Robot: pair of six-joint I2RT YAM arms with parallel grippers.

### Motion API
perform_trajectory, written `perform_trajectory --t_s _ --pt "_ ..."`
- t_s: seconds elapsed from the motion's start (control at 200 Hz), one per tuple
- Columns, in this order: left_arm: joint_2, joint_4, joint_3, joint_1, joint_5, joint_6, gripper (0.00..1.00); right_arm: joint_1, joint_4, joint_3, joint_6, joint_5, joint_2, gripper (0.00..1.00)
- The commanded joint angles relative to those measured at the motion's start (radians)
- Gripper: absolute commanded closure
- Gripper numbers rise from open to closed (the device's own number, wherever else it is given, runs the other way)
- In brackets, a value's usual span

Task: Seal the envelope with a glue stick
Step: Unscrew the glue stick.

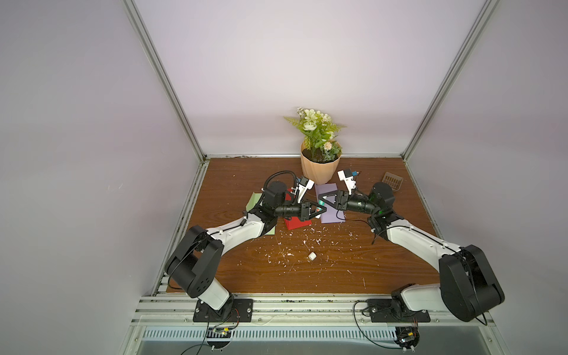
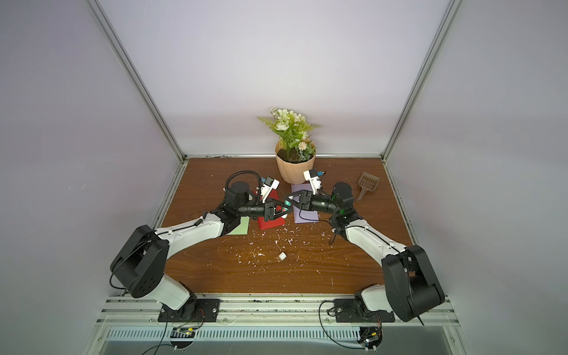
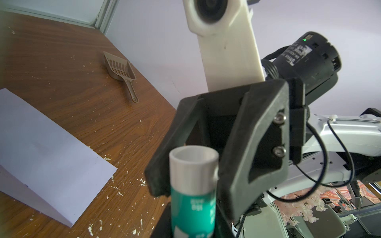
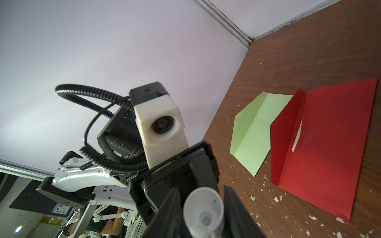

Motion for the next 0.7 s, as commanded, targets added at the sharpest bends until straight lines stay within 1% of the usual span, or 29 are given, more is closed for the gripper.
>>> perform_trajectory --t_s 0.0,0.12,0.21,0.25,0.34,0.415,0.58,0.696 --pt "-0.012 0.043 -0.005 -0.005 0.035 -0.014 1.0 0.005 -0.007 0.047 -0.064 0.016 -0.014 0.63" --pt "-0.009 0.044 -0.003 -0.005 0.03 -0.014 1.0 0.005 -0.001 0.043 -0.06 0.008 -0.014 0.66" --pt "-0.002 0.051 0.0 -0.005 0.027 -0.018 1.0 0.005 -0.005 0.04 -0.061 0.005 -0.017 0.67" --pt "-0.001 0.052 0.001 -0.005 0.024 -0.019 1.0 0.004 -0.007 0.038 -0.062 0.003 -0.019 0.65" --pt "0.004 0.056 0.003 -0.005 0.018 -0.024 1.0 0.004 -0.011 0.036 -0.063 -0.005 -0.02 0.57" --pt "0.007 0.058 0.006 -0.004 0.016 -0.026 1.0 0.004 -0.016 0.036 -0.067 -0.008 -0.022 0.53" --pt "0.007 0.059 0.009 -0.004 0.012 -0.028 1.0 0.006 -0.026 0.03 -0.078 -0.005 -0.025 0.48" --pt "0.007 0.059 0.009 -0.005 0.013 -0.031 1.0 0.006 -0.033 0.03 -0.085 -0.003 -0.028 0.5"
